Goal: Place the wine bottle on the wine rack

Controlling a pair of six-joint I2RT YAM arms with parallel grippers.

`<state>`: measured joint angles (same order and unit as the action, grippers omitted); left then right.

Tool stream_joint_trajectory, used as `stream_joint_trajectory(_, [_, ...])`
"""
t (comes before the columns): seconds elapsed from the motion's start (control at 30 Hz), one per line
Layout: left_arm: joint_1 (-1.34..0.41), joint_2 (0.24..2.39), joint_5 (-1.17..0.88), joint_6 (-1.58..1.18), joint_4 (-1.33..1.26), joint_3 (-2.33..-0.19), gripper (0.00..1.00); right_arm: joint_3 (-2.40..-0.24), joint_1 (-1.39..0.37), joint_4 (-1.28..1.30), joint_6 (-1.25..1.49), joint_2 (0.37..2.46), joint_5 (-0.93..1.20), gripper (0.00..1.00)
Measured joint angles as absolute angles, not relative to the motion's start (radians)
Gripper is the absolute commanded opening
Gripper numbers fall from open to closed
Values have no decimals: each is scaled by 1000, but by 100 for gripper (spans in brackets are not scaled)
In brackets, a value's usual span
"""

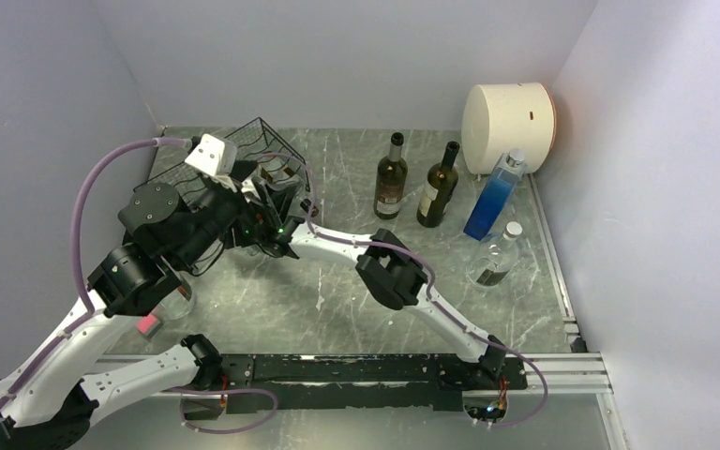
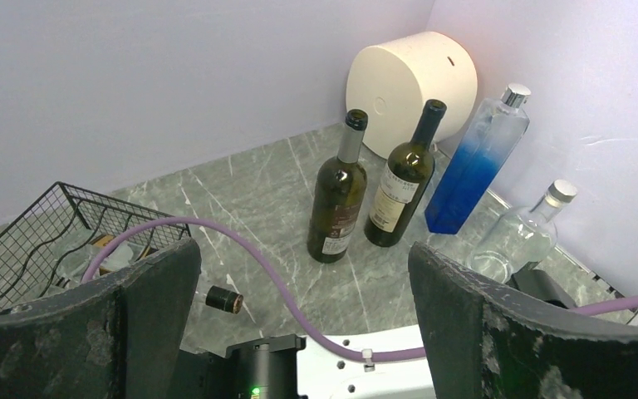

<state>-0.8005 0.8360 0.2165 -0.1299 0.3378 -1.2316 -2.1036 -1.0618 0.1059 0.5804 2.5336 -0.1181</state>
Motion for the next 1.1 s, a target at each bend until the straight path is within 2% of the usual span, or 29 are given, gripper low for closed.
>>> stream_joint_trajectory(0.27, [-801, 842, 212, -130, 343, -1232, 99, -2166, -1062, 109, 610, 2597, -162, 44])
stream_joint_trajectory(0.4, [-801, 845, 212, -130, 344, -1232, 99, -2168, -1062, 97, 614, 2609, -180, 59])
stream_joint_trajectory(0.53, [-801, 849, 212, -130, 344, -1232, 99, -2173, -1063, 94, 612, 2613, -196, 69])
stream_joint_trajectory(0.77, [-801, 850, 212, -129, 344, -1232, 99, -2186, -1063, 80, 610, 2616, -204, 79])
stream_joint_trajectory(1.03, [-801, 851, 212, -129, 346, -1232, 99, -2171, -1062, 54, 607, 2613, -197, 83])
stream_joint_trajectory(1.1, [-801, 851, 212, -129, 351, -1234, 99, -2151, -1061, 36, 606, 2603, -190, 89])
